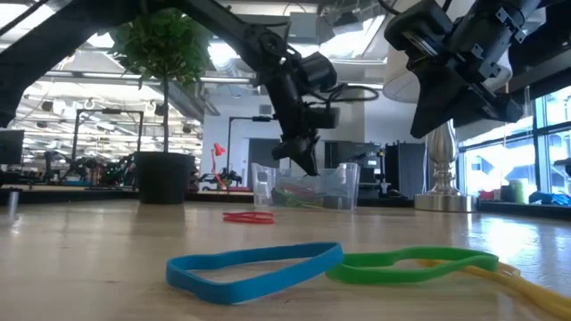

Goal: Pick and place rubber bands into bin
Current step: Put the blue rubber band into the transparent bin, then put the green rubber band into the transparent bin

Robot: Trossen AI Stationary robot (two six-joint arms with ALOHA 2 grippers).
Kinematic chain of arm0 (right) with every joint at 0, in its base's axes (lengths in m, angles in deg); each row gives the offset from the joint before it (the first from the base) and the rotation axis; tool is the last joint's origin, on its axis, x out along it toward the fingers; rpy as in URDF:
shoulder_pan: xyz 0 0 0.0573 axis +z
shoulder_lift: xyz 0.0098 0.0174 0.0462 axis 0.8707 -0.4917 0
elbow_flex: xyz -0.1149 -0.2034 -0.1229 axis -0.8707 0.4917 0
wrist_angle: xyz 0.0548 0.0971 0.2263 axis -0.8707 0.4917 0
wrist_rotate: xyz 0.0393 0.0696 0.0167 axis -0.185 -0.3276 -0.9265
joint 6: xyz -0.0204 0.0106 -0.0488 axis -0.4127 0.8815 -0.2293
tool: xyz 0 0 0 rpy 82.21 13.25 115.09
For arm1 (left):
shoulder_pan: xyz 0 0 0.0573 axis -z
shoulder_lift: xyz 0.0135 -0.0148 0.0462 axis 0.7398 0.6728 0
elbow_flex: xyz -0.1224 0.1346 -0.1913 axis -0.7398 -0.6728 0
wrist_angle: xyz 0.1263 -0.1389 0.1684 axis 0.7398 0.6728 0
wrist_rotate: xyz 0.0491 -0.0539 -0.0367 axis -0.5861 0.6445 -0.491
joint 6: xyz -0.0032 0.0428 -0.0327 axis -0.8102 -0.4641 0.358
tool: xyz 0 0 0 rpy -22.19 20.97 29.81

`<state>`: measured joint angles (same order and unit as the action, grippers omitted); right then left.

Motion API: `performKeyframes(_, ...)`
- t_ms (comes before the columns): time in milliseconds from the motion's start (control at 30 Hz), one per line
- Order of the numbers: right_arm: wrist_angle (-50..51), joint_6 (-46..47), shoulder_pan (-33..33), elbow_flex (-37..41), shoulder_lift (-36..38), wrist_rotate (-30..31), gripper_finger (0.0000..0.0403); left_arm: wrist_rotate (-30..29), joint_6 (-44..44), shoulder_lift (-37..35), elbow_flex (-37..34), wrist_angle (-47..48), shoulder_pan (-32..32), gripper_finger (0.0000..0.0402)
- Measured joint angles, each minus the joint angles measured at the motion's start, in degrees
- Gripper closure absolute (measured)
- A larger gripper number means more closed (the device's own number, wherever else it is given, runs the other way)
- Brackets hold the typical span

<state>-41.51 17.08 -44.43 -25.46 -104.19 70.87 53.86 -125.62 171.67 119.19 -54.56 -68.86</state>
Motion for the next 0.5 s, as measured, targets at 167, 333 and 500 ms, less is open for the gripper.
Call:
performKeyframes(167,0.3,-0.7,0.0,0.0,0.0,0.0,0.0392,-0.6,5.3,0.0,0.0,0.7,0.0,0.0341)
performKeyframes(333,2.0,-3.5,0.0,0.0,0.0,0.0,0.0392,-8.0,8.5,-0.8,0.0,3.8,1.0,0.0310)
performKeyframes(500,2.1,-10.2,0.0,0.0,0.0,0.2,0.0392,-11.8,14.8,-6.1,0.0,8.1,3.2,0.0324)
